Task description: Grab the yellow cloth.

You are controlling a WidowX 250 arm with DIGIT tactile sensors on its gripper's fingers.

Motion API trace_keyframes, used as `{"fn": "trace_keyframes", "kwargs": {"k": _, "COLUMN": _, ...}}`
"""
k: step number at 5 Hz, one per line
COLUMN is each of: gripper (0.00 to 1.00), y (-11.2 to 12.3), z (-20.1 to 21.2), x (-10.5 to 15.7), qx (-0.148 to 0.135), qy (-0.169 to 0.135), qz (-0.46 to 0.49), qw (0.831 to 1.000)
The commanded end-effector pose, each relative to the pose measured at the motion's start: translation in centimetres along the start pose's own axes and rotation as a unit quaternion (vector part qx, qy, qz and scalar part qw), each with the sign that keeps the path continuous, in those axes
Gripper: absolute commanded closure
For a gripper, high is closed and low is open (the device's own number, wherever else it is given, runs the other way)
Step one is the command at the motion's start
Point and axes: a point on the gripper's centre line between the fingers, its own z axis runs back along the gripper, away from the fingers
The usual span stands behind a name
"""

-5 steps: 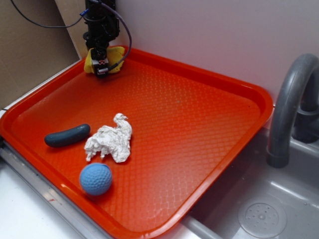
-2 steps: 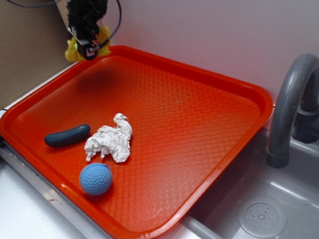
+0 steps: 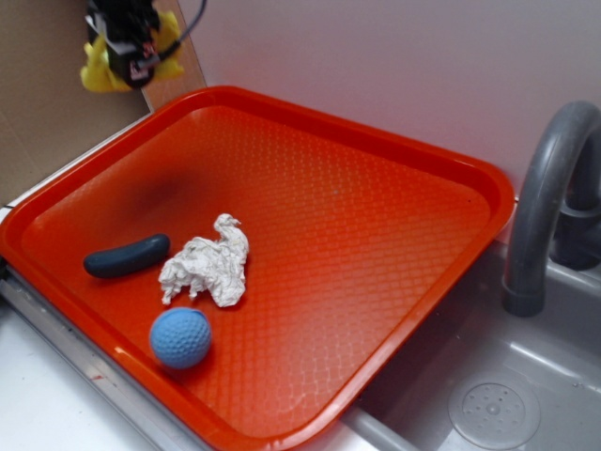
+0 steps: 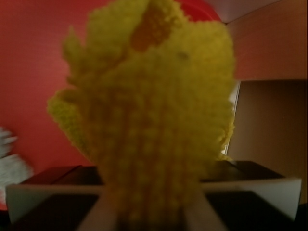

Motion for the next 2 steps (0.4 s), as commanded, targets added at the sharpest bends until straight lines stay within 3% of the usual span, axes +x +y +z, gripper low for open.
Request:
{"fn": "trace_keyframes", "kwargs": {"k": 1, "gripper": 1.00, "y": 0.54, "z": 8.00, "x": -4.94, "qx": -0.133, "qy": -0.094, "qz": 0.071, "qw": 0.984}}
{"fn": "trace_keyframes", "kwargs": {"k": 2, "gripper": 1.00, "y": 0.94, "z": 7.66, "x": -4.80, "qx": -0.128, "qy": -0.074, "qz": 0.074, "qw": 0.986}}
